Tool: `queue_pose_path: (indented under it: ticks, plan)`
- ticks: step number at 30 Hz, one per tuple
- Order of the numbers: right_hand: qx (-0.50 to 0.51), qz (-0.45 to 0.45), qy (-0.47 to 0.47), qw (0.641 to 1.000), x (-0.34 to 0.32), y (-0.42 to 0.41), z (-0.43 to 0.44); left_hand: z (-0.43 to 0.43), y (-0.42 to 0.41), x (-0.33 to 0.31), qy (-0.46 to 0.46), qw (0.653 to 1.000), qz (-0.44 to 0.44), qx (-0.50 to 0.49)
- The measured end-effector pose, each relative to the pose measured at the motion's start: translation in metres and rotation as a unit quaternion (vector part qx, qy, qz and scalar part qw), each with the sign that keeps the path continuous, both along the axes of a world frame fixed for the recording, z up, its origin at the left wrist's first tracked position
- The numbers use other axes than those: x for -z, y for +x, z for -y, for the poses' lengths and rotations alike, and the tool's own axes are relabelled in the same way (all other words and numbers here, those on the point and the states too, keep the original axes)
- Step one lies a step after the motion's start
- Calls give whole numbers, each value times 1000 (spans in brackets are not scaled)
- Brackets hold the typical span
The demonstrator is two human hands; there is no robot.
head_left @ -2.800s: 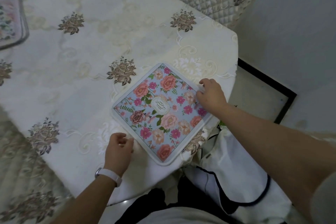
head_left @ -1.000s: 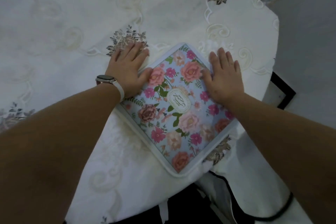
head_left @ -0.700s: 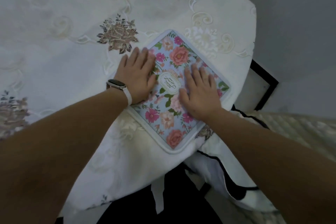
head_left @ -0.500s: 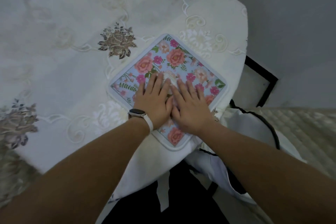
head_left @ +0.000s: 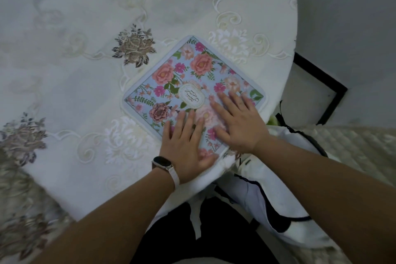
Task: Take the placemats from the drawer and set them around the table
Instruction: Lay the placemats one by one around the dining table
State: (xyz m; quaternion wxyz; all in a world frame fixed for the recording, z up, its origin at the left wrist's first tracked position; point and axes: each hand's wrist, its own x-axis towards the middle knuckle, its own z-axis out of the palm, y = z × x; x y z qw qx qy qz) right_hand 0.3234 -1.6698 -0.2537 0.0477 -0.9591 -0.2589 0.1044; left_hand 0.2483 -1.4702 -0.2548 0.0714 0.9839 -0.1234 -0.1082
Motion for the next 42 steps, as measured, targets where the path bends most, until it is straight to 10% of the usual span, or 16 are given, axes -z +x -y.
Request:
queue_pose_path:
  ticks: [20,42]
  plan:
    - [121,-42,-17,992,-14,56,90,-69,-92,-34,4,970,-96,-222]
    - [-222,-2,146,964,-146,-79,-215,-216,-218,-169,-14,936,158,-315]
